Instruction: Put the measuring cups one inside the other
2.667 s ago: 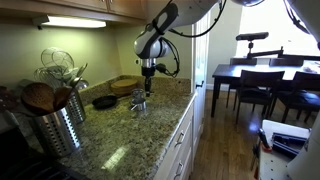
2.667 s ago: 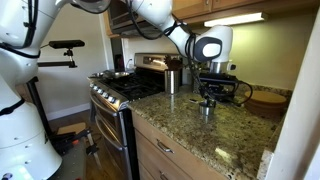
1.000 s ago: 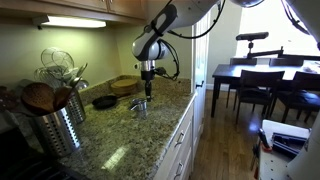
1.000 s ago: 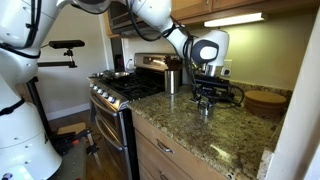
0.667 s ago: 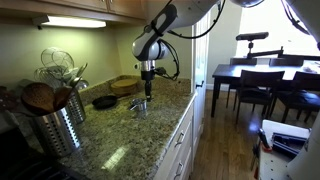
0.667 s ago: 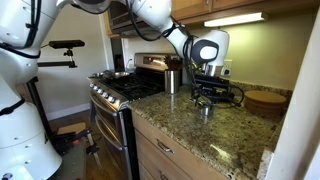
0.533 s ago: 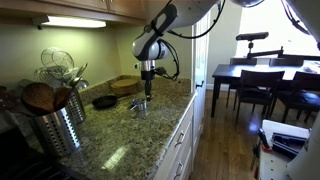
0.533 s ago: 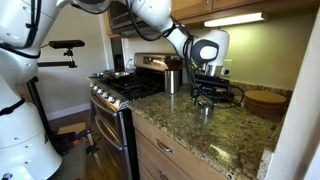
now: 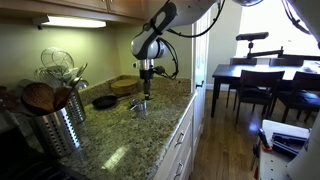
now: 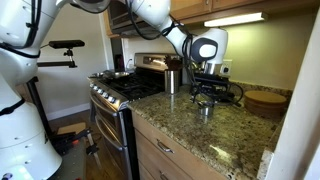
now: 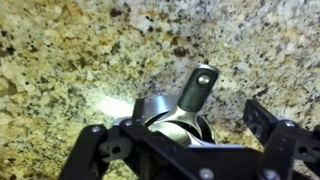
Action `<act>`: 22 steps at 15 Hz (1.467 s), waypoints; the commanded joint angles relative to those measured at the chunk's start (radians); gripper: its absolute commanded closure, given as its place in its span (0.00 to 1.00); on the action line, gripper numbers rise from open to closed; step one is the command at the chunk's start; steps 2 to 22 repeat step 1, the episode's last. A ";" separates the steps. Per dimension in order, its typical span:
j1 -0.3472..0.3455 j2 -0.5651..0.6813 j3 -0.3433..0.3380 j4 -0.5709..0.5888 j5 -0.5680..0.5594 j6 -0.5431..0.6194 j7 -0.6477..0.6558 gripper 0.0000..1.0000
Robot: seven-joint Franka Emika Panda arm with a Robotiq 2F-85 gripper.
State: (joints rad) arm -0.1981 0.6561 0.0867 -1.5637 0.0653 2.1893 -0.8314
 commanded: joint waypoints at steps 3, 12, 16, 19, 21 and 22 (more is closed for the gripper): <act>0.004 -0.001 -0.002 0.003 0.001 -0.003 0.000 0.00; 0.004 -0.001 -0.002 0.003 0.001 -0.003 0.000 0.00; 0.004 -0.001 -0.002 0.003 0.001 -0.003 0.000 0.00; 0.004 -0.001 -0.002 0.003 0.001 -0.003 0.000 0.00; 0.004 -0.001 -0.002 0.003 0.001 -0.003 0.000 0.00; 0.004 -0.001 -0.002 0.003 0.001 -0.003 0.000 0.00</act>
